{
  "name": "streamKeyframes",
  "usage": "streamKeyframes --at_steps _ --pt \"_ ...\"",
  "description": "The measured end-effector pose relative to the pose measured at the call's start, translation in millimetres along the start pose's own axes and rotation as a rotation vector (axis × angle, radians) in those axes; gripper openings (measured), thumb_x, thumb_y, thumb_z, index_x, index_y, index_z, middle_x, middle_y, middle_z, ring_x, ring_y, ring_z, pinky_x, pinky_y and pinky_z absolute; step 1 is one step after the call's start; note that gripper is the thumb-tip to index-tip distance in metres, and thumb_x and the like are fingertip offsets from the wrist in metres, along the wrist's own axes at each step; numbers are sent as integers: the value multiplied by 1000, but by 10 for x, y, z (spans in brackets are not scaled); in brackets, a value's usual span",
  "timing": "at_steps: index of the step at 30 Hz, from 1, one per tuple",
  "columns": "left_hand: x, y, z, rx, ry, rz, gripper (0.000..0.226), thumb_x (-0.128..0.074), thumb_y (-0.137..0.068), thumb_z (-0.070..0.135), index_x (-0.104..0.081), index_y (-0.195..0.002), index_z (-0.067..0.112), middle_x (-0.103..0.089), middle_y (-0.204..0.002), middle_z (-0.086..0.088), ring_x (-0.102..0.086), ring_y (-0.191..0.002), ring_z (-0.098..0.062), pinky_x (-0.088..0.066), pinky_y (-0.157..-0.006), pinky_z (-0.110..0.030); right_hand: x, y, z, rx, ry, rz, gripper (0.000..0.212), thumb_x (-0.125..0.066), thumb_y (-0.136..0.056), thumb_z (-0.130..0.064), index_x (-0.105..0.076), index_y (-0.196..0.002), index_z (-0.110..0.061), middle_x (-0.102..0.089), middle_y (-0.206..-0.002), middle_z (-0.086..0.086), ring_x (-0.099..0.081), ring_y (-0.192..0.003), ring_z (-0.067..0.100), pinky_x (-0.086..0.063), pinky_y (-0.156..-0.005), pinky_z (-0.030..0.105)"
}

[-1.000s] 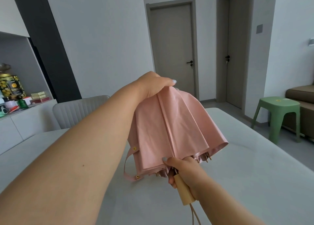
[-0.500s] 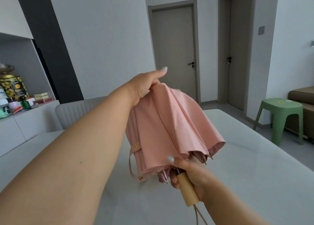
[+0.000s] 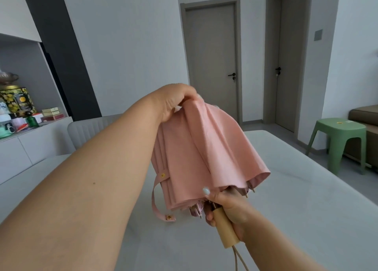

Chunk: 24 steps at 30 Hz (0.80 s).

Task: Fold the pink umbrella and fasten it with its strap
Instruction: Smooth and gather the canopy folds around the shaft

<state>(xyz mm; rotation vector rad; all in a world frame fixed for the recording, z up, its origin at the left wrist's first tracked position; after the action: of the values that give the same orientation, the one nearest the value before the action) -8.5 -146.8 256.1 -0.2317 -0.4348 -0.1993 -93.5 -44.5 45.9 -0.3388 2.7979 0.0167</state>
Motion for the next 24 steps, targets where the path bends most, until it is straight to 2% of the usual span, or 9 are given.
streamKeyframes --at_steps 3,6,9,13,14,15,16,17,24 --pt "-56 -24 6 -20 193 -80 47 -52 -89 18 -54 -41 17 -54 -47 5 -47 -61 -11 -37 -65 -27 5 11 -40 18 40 19 45 -82 -56 -34 -60 -77 0 -54 -48 10 -45 -38 18 -39 -42 25" --pt "-109 8 52 -35 257 -177 53 -50 -92 34 -66 -45 14 -60 -53 2 -50 -62 -12 -37 -70 -29 48 11 -54 29 30 50 39 -77 -62 -28 -58 -82 0 -56 -49 9 -46 -39 18 -39 -43 25" --pt "-101 31 88 -38 331 -158 44 -56 -88 39 -73 -55 15 -61 -61 0 -51 -55 -11 -38 -60 -24 99 -6 -61 43 37 83 46 -79 -59 -29 -57 -88 -1 -55 -50 10 -46 -39 18 -40 -42 25" --pt "-9 12 143 -54 -385 90 28 -69 -76 40 -66 -68 13 -50 -61 -12 -56 -59 -22 -32 -53 -26 115 -38 -48 66 103 110 67 -84 -46 -42 -60 -92 1 -59 -60 12 -51 -42 18 -42 -42 26" --pt "-7 22 183 -56 -556 140 25 -68 -73 35 -61 -67 12 -44 -61 -15 -61 -87 -26 -29 -52 -26 107 -40 -35 59 113 108 66 -83 -45 -44 -61 -88 1 -59 -58 11 -52 -42 17 -43 -42 26" --pt "-4 20 196 -38 -658 174 22 -65 -71 30 -53 -64 13 -39 -61 -12 -28 -63 -8 -27 -52 -27 95 -39 -30 54 119 106 62 -83 -45 -44 -62 -84 0 -59 -57 10 -52 -42 17 -43 -42 26" --pt "4 18 193 -10 -713 196 22 -62 -70 28 -46 -63 14 -39 -62 -6 -43 -57 -25 -27 -54 -28 93 -38 -31 52 122 107 59 -83 -47 -43 -62 -83 -1 -58 -55 9 -52 -42 17 -43 -42 26" --pt "27 11 183 11 -734 209 24 -62 -70 26 -42 -63 14 -40 -64 -2 -41 -59 -22 -27 -56 -28 98 -36 -37 52 126 114 55 -84 -51 -41 -61 -83 -2 -58 -54 8 -52 -41 16 -42 -42 25" --pt "-81 -10 136 -44 -124 -45 14 -56 -75 3 -63 -69 14 -59 -71 1 -51 -71 -13 -38 -61 -23 127 -40 -46 69 119 140 46 -82 -51 -32 -62 -81 -3 -56 -61 14 -50 -42 18 -41 -41 25"
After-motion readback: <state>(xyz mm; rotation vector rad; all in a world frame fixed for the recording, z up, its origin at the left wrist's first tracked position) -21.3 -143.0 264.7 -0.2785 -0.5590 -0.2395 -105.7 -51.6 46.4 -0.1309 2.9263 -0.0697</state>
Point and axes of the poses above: each hand's wrist, its own y-axis away from the middle knuckle, its own x-axis out of the back of the hand, z = x × y, the point moved 7 cm from there along -y, towards the middle knuckle
